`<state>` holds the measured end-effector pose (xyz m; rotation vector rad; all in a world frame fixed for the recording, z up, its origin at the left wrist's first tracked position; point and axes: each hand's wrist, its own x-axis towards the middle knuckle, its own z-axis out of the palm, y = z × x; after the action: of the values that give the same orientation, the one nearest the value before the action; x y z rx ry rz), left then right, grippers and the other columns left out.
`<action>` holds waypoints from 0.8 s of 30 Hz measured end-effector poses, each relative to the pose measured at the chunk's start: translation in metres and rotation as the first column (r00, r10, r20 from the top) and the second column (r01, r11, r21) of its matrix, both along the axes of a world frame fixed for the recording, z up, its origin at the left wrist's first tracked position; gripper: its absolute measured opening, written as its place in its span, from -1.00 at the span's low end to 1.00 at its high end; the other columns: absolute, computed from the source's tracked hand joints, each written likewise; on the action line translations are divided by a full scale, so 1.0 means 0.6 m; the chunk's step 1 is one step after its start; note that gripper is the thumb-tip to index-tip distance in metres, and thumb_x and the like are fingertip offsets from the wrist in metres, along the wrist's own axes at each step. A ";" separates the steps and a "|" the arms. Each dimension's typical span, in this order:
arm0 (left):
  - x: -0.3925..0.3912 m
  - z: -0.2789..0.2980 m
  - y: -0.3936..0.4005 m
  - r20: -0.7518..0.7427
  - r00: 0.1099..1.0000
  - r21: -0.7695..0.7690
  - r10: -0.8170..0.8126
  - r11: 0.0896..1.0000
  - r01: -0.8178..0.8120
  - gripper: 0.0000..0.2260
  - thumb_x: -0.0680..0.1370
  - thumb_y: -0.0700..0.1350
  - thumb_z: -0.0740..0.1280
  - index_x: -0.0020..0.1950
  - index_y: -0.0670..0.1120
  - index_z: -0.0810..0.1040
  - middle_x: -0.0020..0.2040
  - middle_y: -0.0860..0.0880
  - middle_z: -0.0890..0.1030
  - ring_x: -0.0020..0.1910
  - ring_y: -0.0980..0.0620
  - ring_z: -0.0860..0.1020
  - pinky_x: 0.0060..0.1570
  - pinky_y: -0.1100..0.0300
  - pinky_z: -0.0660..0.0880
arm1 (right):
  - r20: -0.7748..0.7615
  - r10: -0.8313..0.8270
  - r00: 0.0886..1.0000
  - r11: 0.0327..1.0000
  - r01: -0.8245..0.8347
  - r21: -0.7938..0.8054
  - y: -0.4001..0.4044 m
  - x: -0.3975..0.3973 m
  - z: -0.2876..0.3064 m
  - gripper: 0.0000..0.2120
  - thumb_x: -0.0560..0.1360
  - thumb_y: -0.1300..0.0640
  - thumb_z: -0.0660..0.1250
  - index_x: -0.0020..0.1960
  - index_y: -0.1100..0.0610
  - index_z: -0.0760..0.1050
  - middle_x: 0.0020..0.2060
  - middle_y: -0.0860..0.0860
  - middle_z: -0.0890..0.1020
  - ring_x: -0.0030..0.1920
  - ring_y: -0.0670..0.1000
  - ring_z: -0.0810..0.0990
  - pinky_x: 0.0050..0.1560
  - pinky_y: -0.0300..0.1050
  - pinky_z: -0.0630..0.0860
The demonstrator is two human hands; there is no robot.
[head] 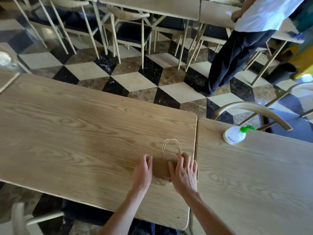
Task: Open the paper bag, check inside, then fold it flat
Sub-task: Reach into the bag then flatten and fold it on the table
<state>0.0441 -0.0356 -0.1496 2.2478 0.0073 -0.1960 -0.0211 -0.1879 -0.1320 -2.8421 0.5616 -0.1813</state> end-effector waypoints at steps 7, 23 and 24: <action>-0.006 0.006 -0.007 0.057 0.997 0.045 0.051 0.998 -0.053 -0.76 0.57 0.05 0.31 0.01 -0.13 0.44 -0.22 -0.11 0.68 -0.23 -0.21 0.65 -0.37 0.01 0.52 | -0.069 -0.315 0.947 0.948 0.318 0.034 -0.015 -0.010 -0.016 -0.20 0.32 -0.50 0.22 0.30 0.09 0.38 0.18 0.10 0.45 0.19 0.16 0.42 0.24 0.20 0.35; -0.009 0.010 -0.002 -0.008 0.968 -0.054 0.251 0.966 -0.251 -0.69 0.53 0.08 0.35 -0.09 -0.13 0.35 -0.36 0.17 0.48 -0.41 -0.02 0.51 -0.44 0.17 0.35 | 0.036 -0.491 0.870 0.667 0.349 0.658 -0.058 -0.012 -0.024 -0.72 0.49 -0.01 0.42 -0.03 0.03 0.32 -0.30 0.00 0.60 -0.26 0.19 0.60 -0.25 -0.07 0.44; -0.009 0.007 -0.001 -0.043 0.961 -0.048 0.272 0.961 -0.274 -0.67 0.52 0.13 0.33 -0.11 -0.12 0.37 -0.37 0.17 0.49 -0.42 0.02 0.50 -0.47 0.17 0.34 | 0.034 -0.502 0.864 0.652 0.352 0.672 -0.058 -0.013 -0.023 -0.73 0.50 0.01 0.42 -0.02 0.03 0.32 -0.29 -0.03 0.58 -0.26 0.17 0.58 -0.24 -0.09 0.42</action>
<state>0.0389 -0.0362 -0.1451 2.1619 0.3261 -0.0860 -0.0288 -0.2227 -0.1461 -1.9401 1.0184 -0.3075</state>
